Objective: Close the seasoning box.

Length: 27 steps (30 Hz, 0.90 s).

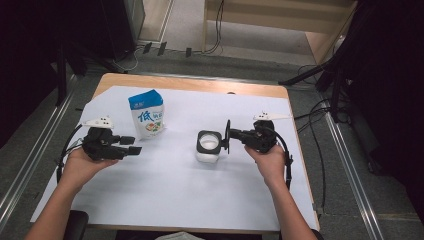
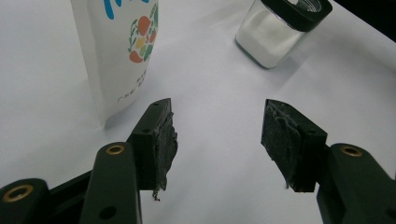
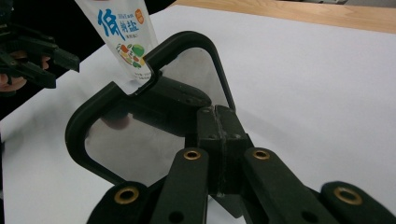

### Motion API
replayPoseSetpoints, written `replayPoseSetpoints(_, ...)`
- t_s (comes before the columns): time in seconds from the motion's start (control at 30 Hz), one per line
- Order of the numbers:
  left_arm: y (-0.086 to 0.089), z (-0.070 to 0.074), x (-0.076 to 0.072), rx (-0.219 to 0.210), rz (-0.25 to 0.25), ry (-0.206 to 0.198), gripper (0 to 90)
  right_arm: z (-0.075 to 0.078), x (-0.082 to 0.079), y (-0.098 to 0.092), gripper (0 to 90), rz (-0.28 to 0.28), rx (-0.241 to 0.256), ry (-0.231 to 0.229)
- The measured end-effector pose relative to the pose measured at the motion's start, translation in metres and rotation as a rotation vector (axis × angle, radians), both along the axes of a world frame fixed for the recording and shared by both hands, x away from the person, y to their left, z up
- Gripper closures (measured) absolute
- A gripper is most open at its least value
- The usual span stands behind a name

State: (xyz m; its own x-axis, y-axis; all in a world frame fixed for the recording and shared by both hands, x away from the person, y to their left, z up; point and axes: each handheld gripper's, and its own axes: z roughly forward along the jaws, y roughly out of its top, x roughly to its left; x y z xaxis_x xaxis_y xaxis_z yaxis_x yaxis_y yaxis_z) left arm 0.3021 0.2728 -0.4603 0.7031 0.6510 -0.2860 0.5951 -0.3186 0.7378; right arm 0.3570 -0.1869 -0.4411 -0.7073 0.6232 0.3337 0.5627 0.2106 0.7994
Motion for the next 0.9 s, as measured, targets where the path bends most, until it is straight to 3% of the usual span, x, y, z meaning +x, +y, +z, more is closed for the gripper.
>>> replayPoseSetpoints(0.9, 0.003, -0.004, -0.002, -0.022, -0.003, -0.001, 43.9, -0.013, 0.009, 0.034, 90.0, 0.073, -0.04, 0.005)
